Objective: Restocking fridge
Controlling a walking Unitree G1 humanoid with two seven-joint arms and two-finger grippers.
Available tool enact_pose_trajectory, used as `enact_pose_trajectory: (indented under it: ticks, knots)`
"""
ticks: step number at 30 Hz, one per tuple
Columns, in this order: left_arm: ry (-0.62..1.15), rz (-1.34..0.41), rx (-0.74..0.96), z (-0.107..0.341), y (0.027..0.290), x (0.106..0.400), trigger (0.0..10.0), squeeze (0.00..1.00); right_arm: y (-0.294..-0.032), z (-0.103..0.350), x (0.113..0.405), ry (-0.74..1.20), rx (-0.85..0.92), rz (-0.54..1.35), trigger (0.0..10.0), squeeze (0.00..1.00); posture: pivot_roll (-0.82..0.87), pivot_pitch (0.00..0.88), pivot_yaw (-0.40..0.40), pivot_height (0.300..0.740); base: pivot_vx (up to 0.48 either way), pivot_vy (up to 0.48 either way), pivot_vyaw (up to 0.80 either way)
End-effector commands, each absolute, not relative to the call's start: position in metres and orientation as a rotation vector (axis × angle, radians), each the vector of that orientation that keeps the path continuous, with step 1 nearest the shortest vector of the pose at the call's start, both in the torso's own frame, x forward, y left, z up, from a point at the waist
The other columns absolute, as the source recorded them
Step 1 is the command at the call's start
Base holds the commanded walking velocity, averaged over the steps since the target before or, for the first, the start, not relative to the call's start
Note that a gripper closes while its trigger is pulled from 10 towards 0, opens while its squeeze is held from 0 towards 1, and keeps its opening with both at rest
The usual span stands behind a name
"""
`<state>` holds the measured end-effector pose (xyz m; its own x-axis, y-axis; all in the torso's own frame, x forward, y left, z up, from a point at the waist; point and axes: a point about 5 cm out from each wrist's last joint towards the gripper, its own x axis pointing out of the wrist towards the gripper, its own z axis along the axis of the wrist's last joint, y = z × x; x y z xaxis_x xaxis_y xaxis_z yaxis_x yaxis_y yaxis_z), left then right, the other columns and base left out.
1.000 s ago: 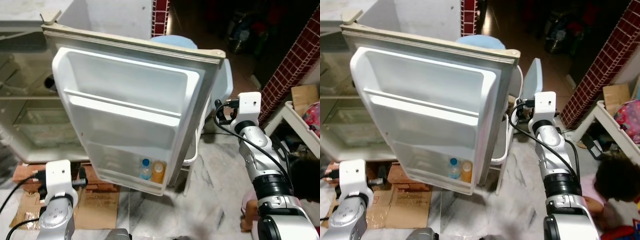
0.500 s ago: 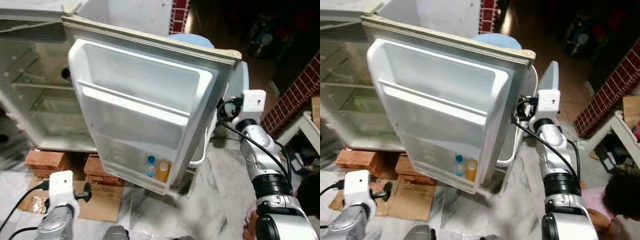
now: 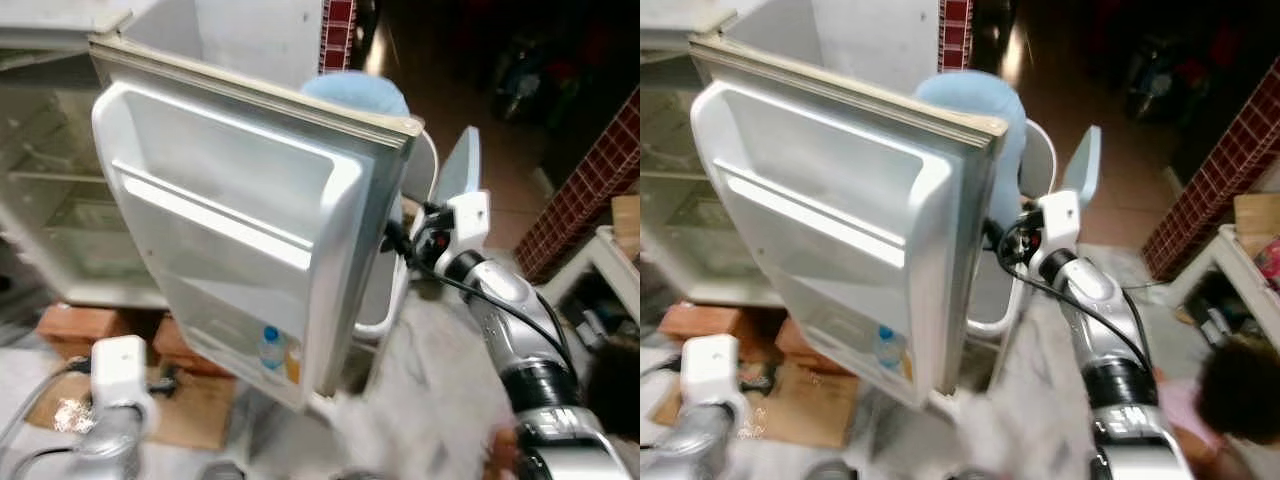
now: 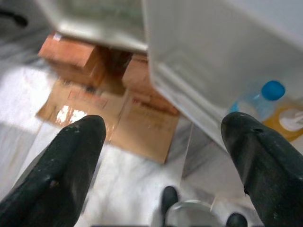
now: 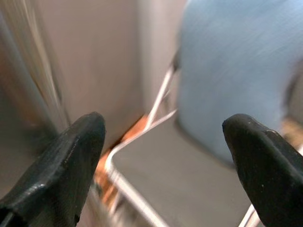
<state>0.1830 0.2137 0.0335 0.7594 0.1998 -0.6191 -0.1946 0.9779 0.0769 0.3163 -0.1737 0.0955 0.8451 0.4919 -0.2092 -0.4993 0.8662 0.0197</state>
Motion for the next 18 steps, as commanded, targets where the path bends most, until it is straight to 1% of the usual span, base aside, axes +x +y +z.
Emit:
enact_pose_trajectory:
  ticks: [1, 2, 3, 9, 13, 16, 18]
  knots:
    - [0.700, 0.245, 0.024, 0.031, 0.224, 0.177, 10.0, 0.00, -0.177, 0.096, 0.319, 0.224, -0.101, 0.517, 10.0, 0.00, 0.11, 0.000, -0.065, 0.740, -0.412, 0.000, 0.00]
    - [0.700, 0.245, 0.024, 0.031, 0.224, 0.177, 10.0, 0.00, -0.177, 0.096, 0.319, 0.224, -0.101, 0.517, 10.0, 0.00, 0.11, 0.000, -0.065, 0.740, -0.412, 0.000, 0.00]
    - [0.698, 0.244, 0.025, 0.031, 0.224, 0.177, 10.0, 0.00, -0.183, 0.092, 0.321, 0.247, -0.131, 0.473, 10.0, 0.00, 0.11, 0.000, -0.064, 0.740, -0.379, 0.000, 0.00]
    - [0.684, 0.245, 0.037, 0.032, 0.224, 0.178, 10.0, 0.00, -0.188, 0.091, 0.324, 0.254, -0.167, 0.384, 10.0, 0.00, 0.11, 0.000, -0.064, 0.740, 0.000, 0.000, 0.00]
    - [0.668, 0.260, 0.045, 0.034, 0.226, 0.179, 10.0, 0.00, -0.186, 0.099, 0.331, 0.186, -0.170, 0.311, 10.0, 0.00, 0.11, 0.000, -0.063, 0.740, 0.000, 0.000, 0.00]
    - [0.673, 0.273, 0.045, 0.033, 0.227, 0.179, 10.0, 0.00, -0.178, 0.108, 0.337, 0.132, -0.133, 0.259, 10.0, 0.00, 0.11, 0.000, -0.062, 0.740, 0.000, 0.000, 0.00]
    - [0.688, 0.319, 0.013, 0.030, 0.229, 0.178, 10.0, 0.00, -0.159, 0.116, 0.346, 0.094, -0.104, 0.238, 10.0, 0.00, 0.11, 0.000, -0.061, 0.740, 0.000, 0.000, 0.00]
